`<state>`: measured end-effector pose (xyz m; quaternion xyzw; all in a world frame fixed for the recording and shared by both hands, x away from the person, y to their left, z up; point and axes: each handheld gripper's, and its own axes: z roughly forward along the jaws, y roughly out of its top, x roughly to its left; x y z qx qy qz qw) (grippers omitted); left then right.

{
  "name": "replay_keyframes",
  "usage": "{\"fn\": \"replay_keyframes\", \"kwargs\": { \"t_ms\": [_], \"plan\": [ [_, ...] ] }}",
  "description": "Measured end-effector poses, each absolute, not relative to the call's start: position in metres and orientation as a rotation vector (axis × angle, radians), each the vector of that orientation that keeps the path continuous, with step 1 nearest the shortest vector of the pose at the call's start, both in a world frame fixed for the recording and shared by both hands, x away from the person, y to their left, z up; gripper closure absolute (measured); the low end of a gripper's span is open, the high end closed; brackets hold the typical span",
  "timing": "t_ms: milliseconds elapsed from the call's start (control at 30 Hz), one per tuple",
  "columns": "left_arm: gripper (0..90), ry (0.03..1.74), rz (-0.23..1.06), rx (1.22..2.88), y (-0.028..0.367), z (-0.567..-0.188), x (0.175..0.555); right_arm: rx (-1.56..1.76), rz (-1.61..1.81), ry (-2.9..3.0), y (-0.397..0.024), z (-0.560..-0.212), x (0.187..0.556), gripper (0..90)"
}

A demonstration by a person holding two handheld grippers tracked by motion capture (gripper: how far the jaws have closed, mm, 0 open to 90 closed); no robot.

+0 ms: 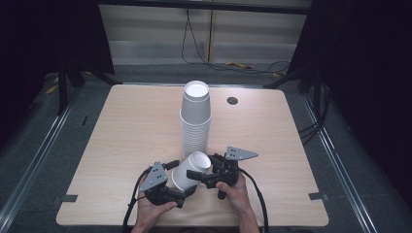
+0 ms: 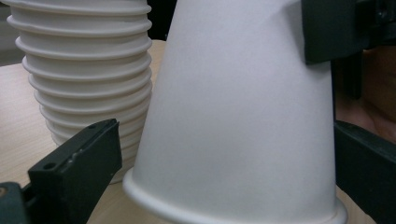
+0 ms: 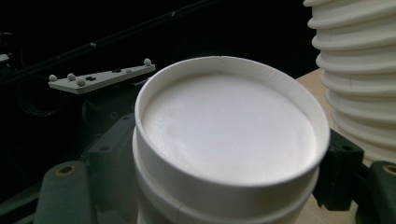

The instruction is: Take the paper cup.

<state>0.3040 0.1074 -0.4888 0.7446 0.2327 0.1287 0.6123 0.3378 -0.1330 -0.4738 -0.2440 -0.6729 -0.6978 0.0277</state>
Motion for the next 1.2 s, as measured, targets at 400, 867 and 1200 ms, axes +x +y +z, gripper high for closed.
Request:
{"fn": "replay_keyframes", "kwargs": {
  "t_ms": [400, 867, 1200],
  "plan": [
    [5.4, 0.498, 0.300, 1.755, 0.1010, -0.4890, 0.3062, -0.719, -2.158, -2.099, -0.1329, -0.4719, 0.3357, 22.5],
    [15.4, 0.422, 0.336, 1.810, 0.1017, -0.4859, 0.3056, -0.726, -2.140, -2.135, -0.1318, -0.4739, 0.3357, 20.8],
    [15.1, 0.420, 0.326, 1.840, 0.1005, -0.4870, 0.3073, -0.754, -2.123, -2.132, -0.1343, -0.4720, 0.3359, 14.9]
  ]
}}
